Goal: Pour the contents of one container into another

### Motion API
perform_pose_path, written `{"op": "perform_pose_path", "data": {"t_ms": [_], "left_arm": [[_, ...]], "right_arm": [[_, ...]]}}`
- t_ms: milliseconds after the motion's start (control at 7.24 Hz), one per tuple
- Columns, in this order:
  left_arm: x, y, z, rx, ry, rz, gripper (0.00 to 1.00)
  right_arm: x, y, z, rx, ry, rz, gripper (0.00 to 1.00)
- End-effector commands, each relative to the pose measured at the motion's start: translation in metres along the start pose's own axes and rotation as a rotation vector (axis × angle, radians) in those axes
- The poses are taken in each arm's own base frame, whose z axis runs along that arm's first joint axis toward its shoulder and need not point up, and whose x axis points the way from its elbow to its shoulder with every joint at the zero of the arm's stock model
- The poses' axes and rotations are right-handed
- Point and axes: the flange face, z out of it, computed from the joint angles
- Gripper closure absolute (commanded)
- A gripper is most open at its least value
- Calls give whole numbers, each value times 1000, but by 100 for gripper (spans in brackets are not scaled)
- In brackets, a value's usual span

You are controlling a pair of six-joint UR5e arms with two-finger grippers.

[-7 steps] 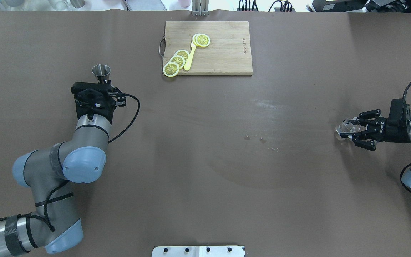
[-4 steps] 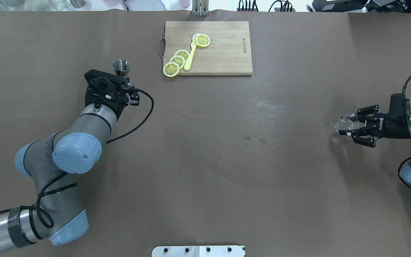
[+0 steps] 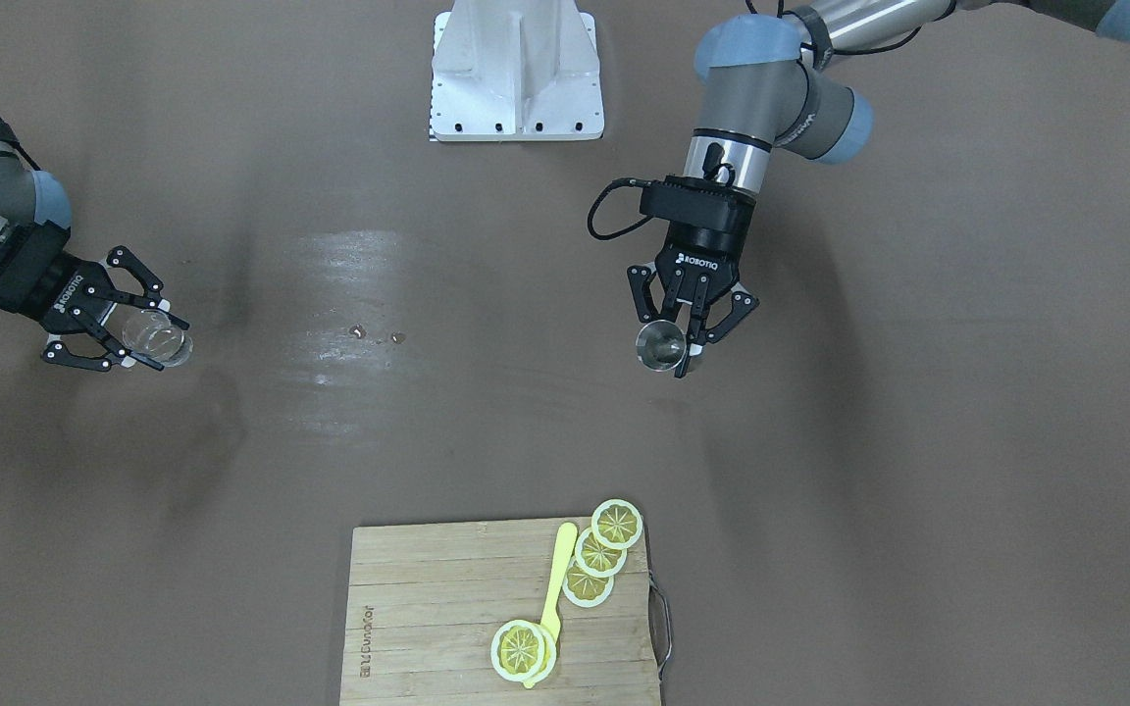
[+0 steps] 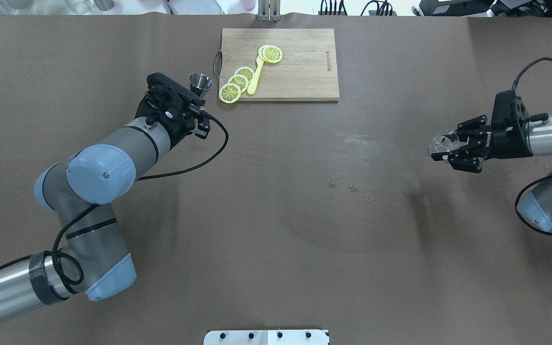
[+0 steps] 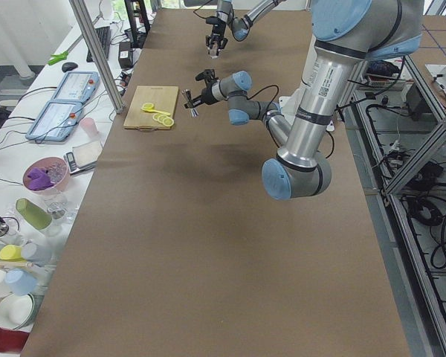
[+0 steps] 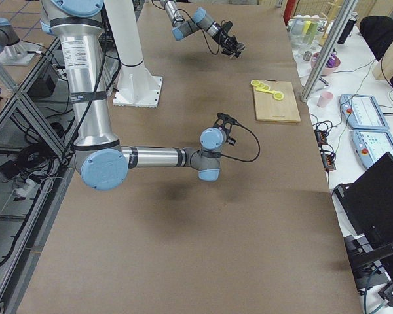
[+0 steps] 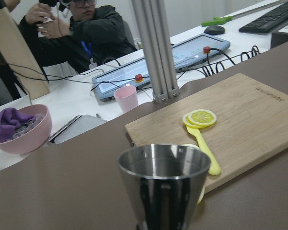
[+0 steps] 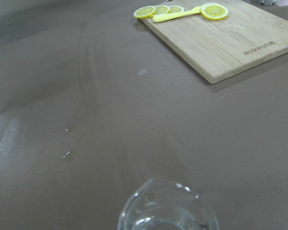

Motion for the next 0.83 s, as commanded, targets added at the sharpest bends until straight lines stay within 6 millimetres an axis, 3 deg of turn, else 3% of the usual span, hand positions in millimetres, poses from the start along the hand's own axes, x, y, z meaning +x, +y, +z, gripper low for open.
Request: {"op": "perform_pose_path", "data": {"t_ms": [0,276,414,691], "left_arm": [[11,-11,14,10,147,93,100],[25,-9,28,16,250,201,100],[31,-15,26,22,295,262,100],[40,-30,19,20,432,304,100]], "right_arm": [[-19,-70,2,-93,13,13,100],[-23,-117,14,-110,26,-59,100],[-25,-129,8,-95,34,-71,100],[-38,-130,15,-100,-4,-96,100]]}}
